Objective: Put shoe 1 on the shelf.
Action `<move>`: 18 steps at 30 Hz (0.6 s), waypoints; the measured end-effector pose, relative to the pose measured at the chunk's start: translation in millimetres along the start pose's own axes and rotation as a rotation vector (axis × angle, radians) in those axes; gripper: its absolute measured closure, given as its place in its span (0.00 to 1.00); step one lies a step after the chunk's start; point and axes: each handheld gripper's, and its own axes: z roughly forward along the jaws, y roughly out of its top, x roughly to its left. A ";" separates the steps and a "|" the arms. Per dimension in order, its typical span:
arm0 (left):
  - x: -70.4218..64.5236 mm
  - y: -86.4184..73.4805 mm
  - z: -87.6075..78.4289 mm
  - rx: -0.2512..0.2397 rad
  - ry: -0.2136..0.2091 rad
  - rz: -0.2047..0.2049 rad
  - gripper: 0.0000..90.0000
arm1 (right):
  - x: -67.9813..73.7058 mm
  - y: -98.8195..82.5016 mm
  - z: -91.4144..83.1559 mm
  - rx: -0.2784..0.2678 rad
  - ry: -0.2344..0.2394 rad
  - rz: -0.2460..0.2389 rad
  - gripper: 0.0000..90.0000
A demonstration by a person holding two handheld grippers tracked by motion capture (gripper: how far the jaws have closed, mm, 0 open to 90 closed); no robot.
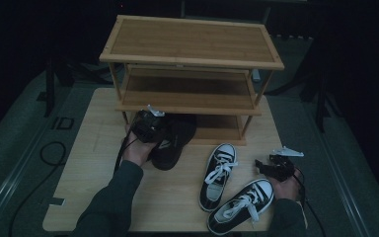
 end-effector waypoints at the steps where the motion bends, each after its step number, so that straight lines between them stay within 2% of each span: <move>1: 0.9 -2.4 -9.0 -0.005 -0.007 0.018 0.56 | 0.0 0.0 0.0 0.000 0.000 0.000 0.33; 6: 2.3 -9.9 -23.4 -0.020 -0.034 0.033 0.55 | 0.0 0.0 0.0 0.000 -0.001 -0.002 0.33; 7: 3.2 -13.2 -29.7 -0.028 -0.056 0.035 0.55 | -0.1 0.0 0.1 -0.001 -0.001 -0.002 0.33; 10: 3.2 -17.9 -39.1 -0.043 -0.085 0.042 0.55 | -0.1 0.0 0.0 0.000 -0.001 -0.004 0.33; 13: 2.5 -25.0 -47.5 -0.055 -0.111 0.048 0.60 | 0.1 0.0 0.0 0.001 -0.002 -0.001 0.33; 18: 3.0 -37.1 -51.5 -0.059 -0.156 0.072 0.69 | 0.2 0.1 0.0 0.000 -0.002 0.001 0.33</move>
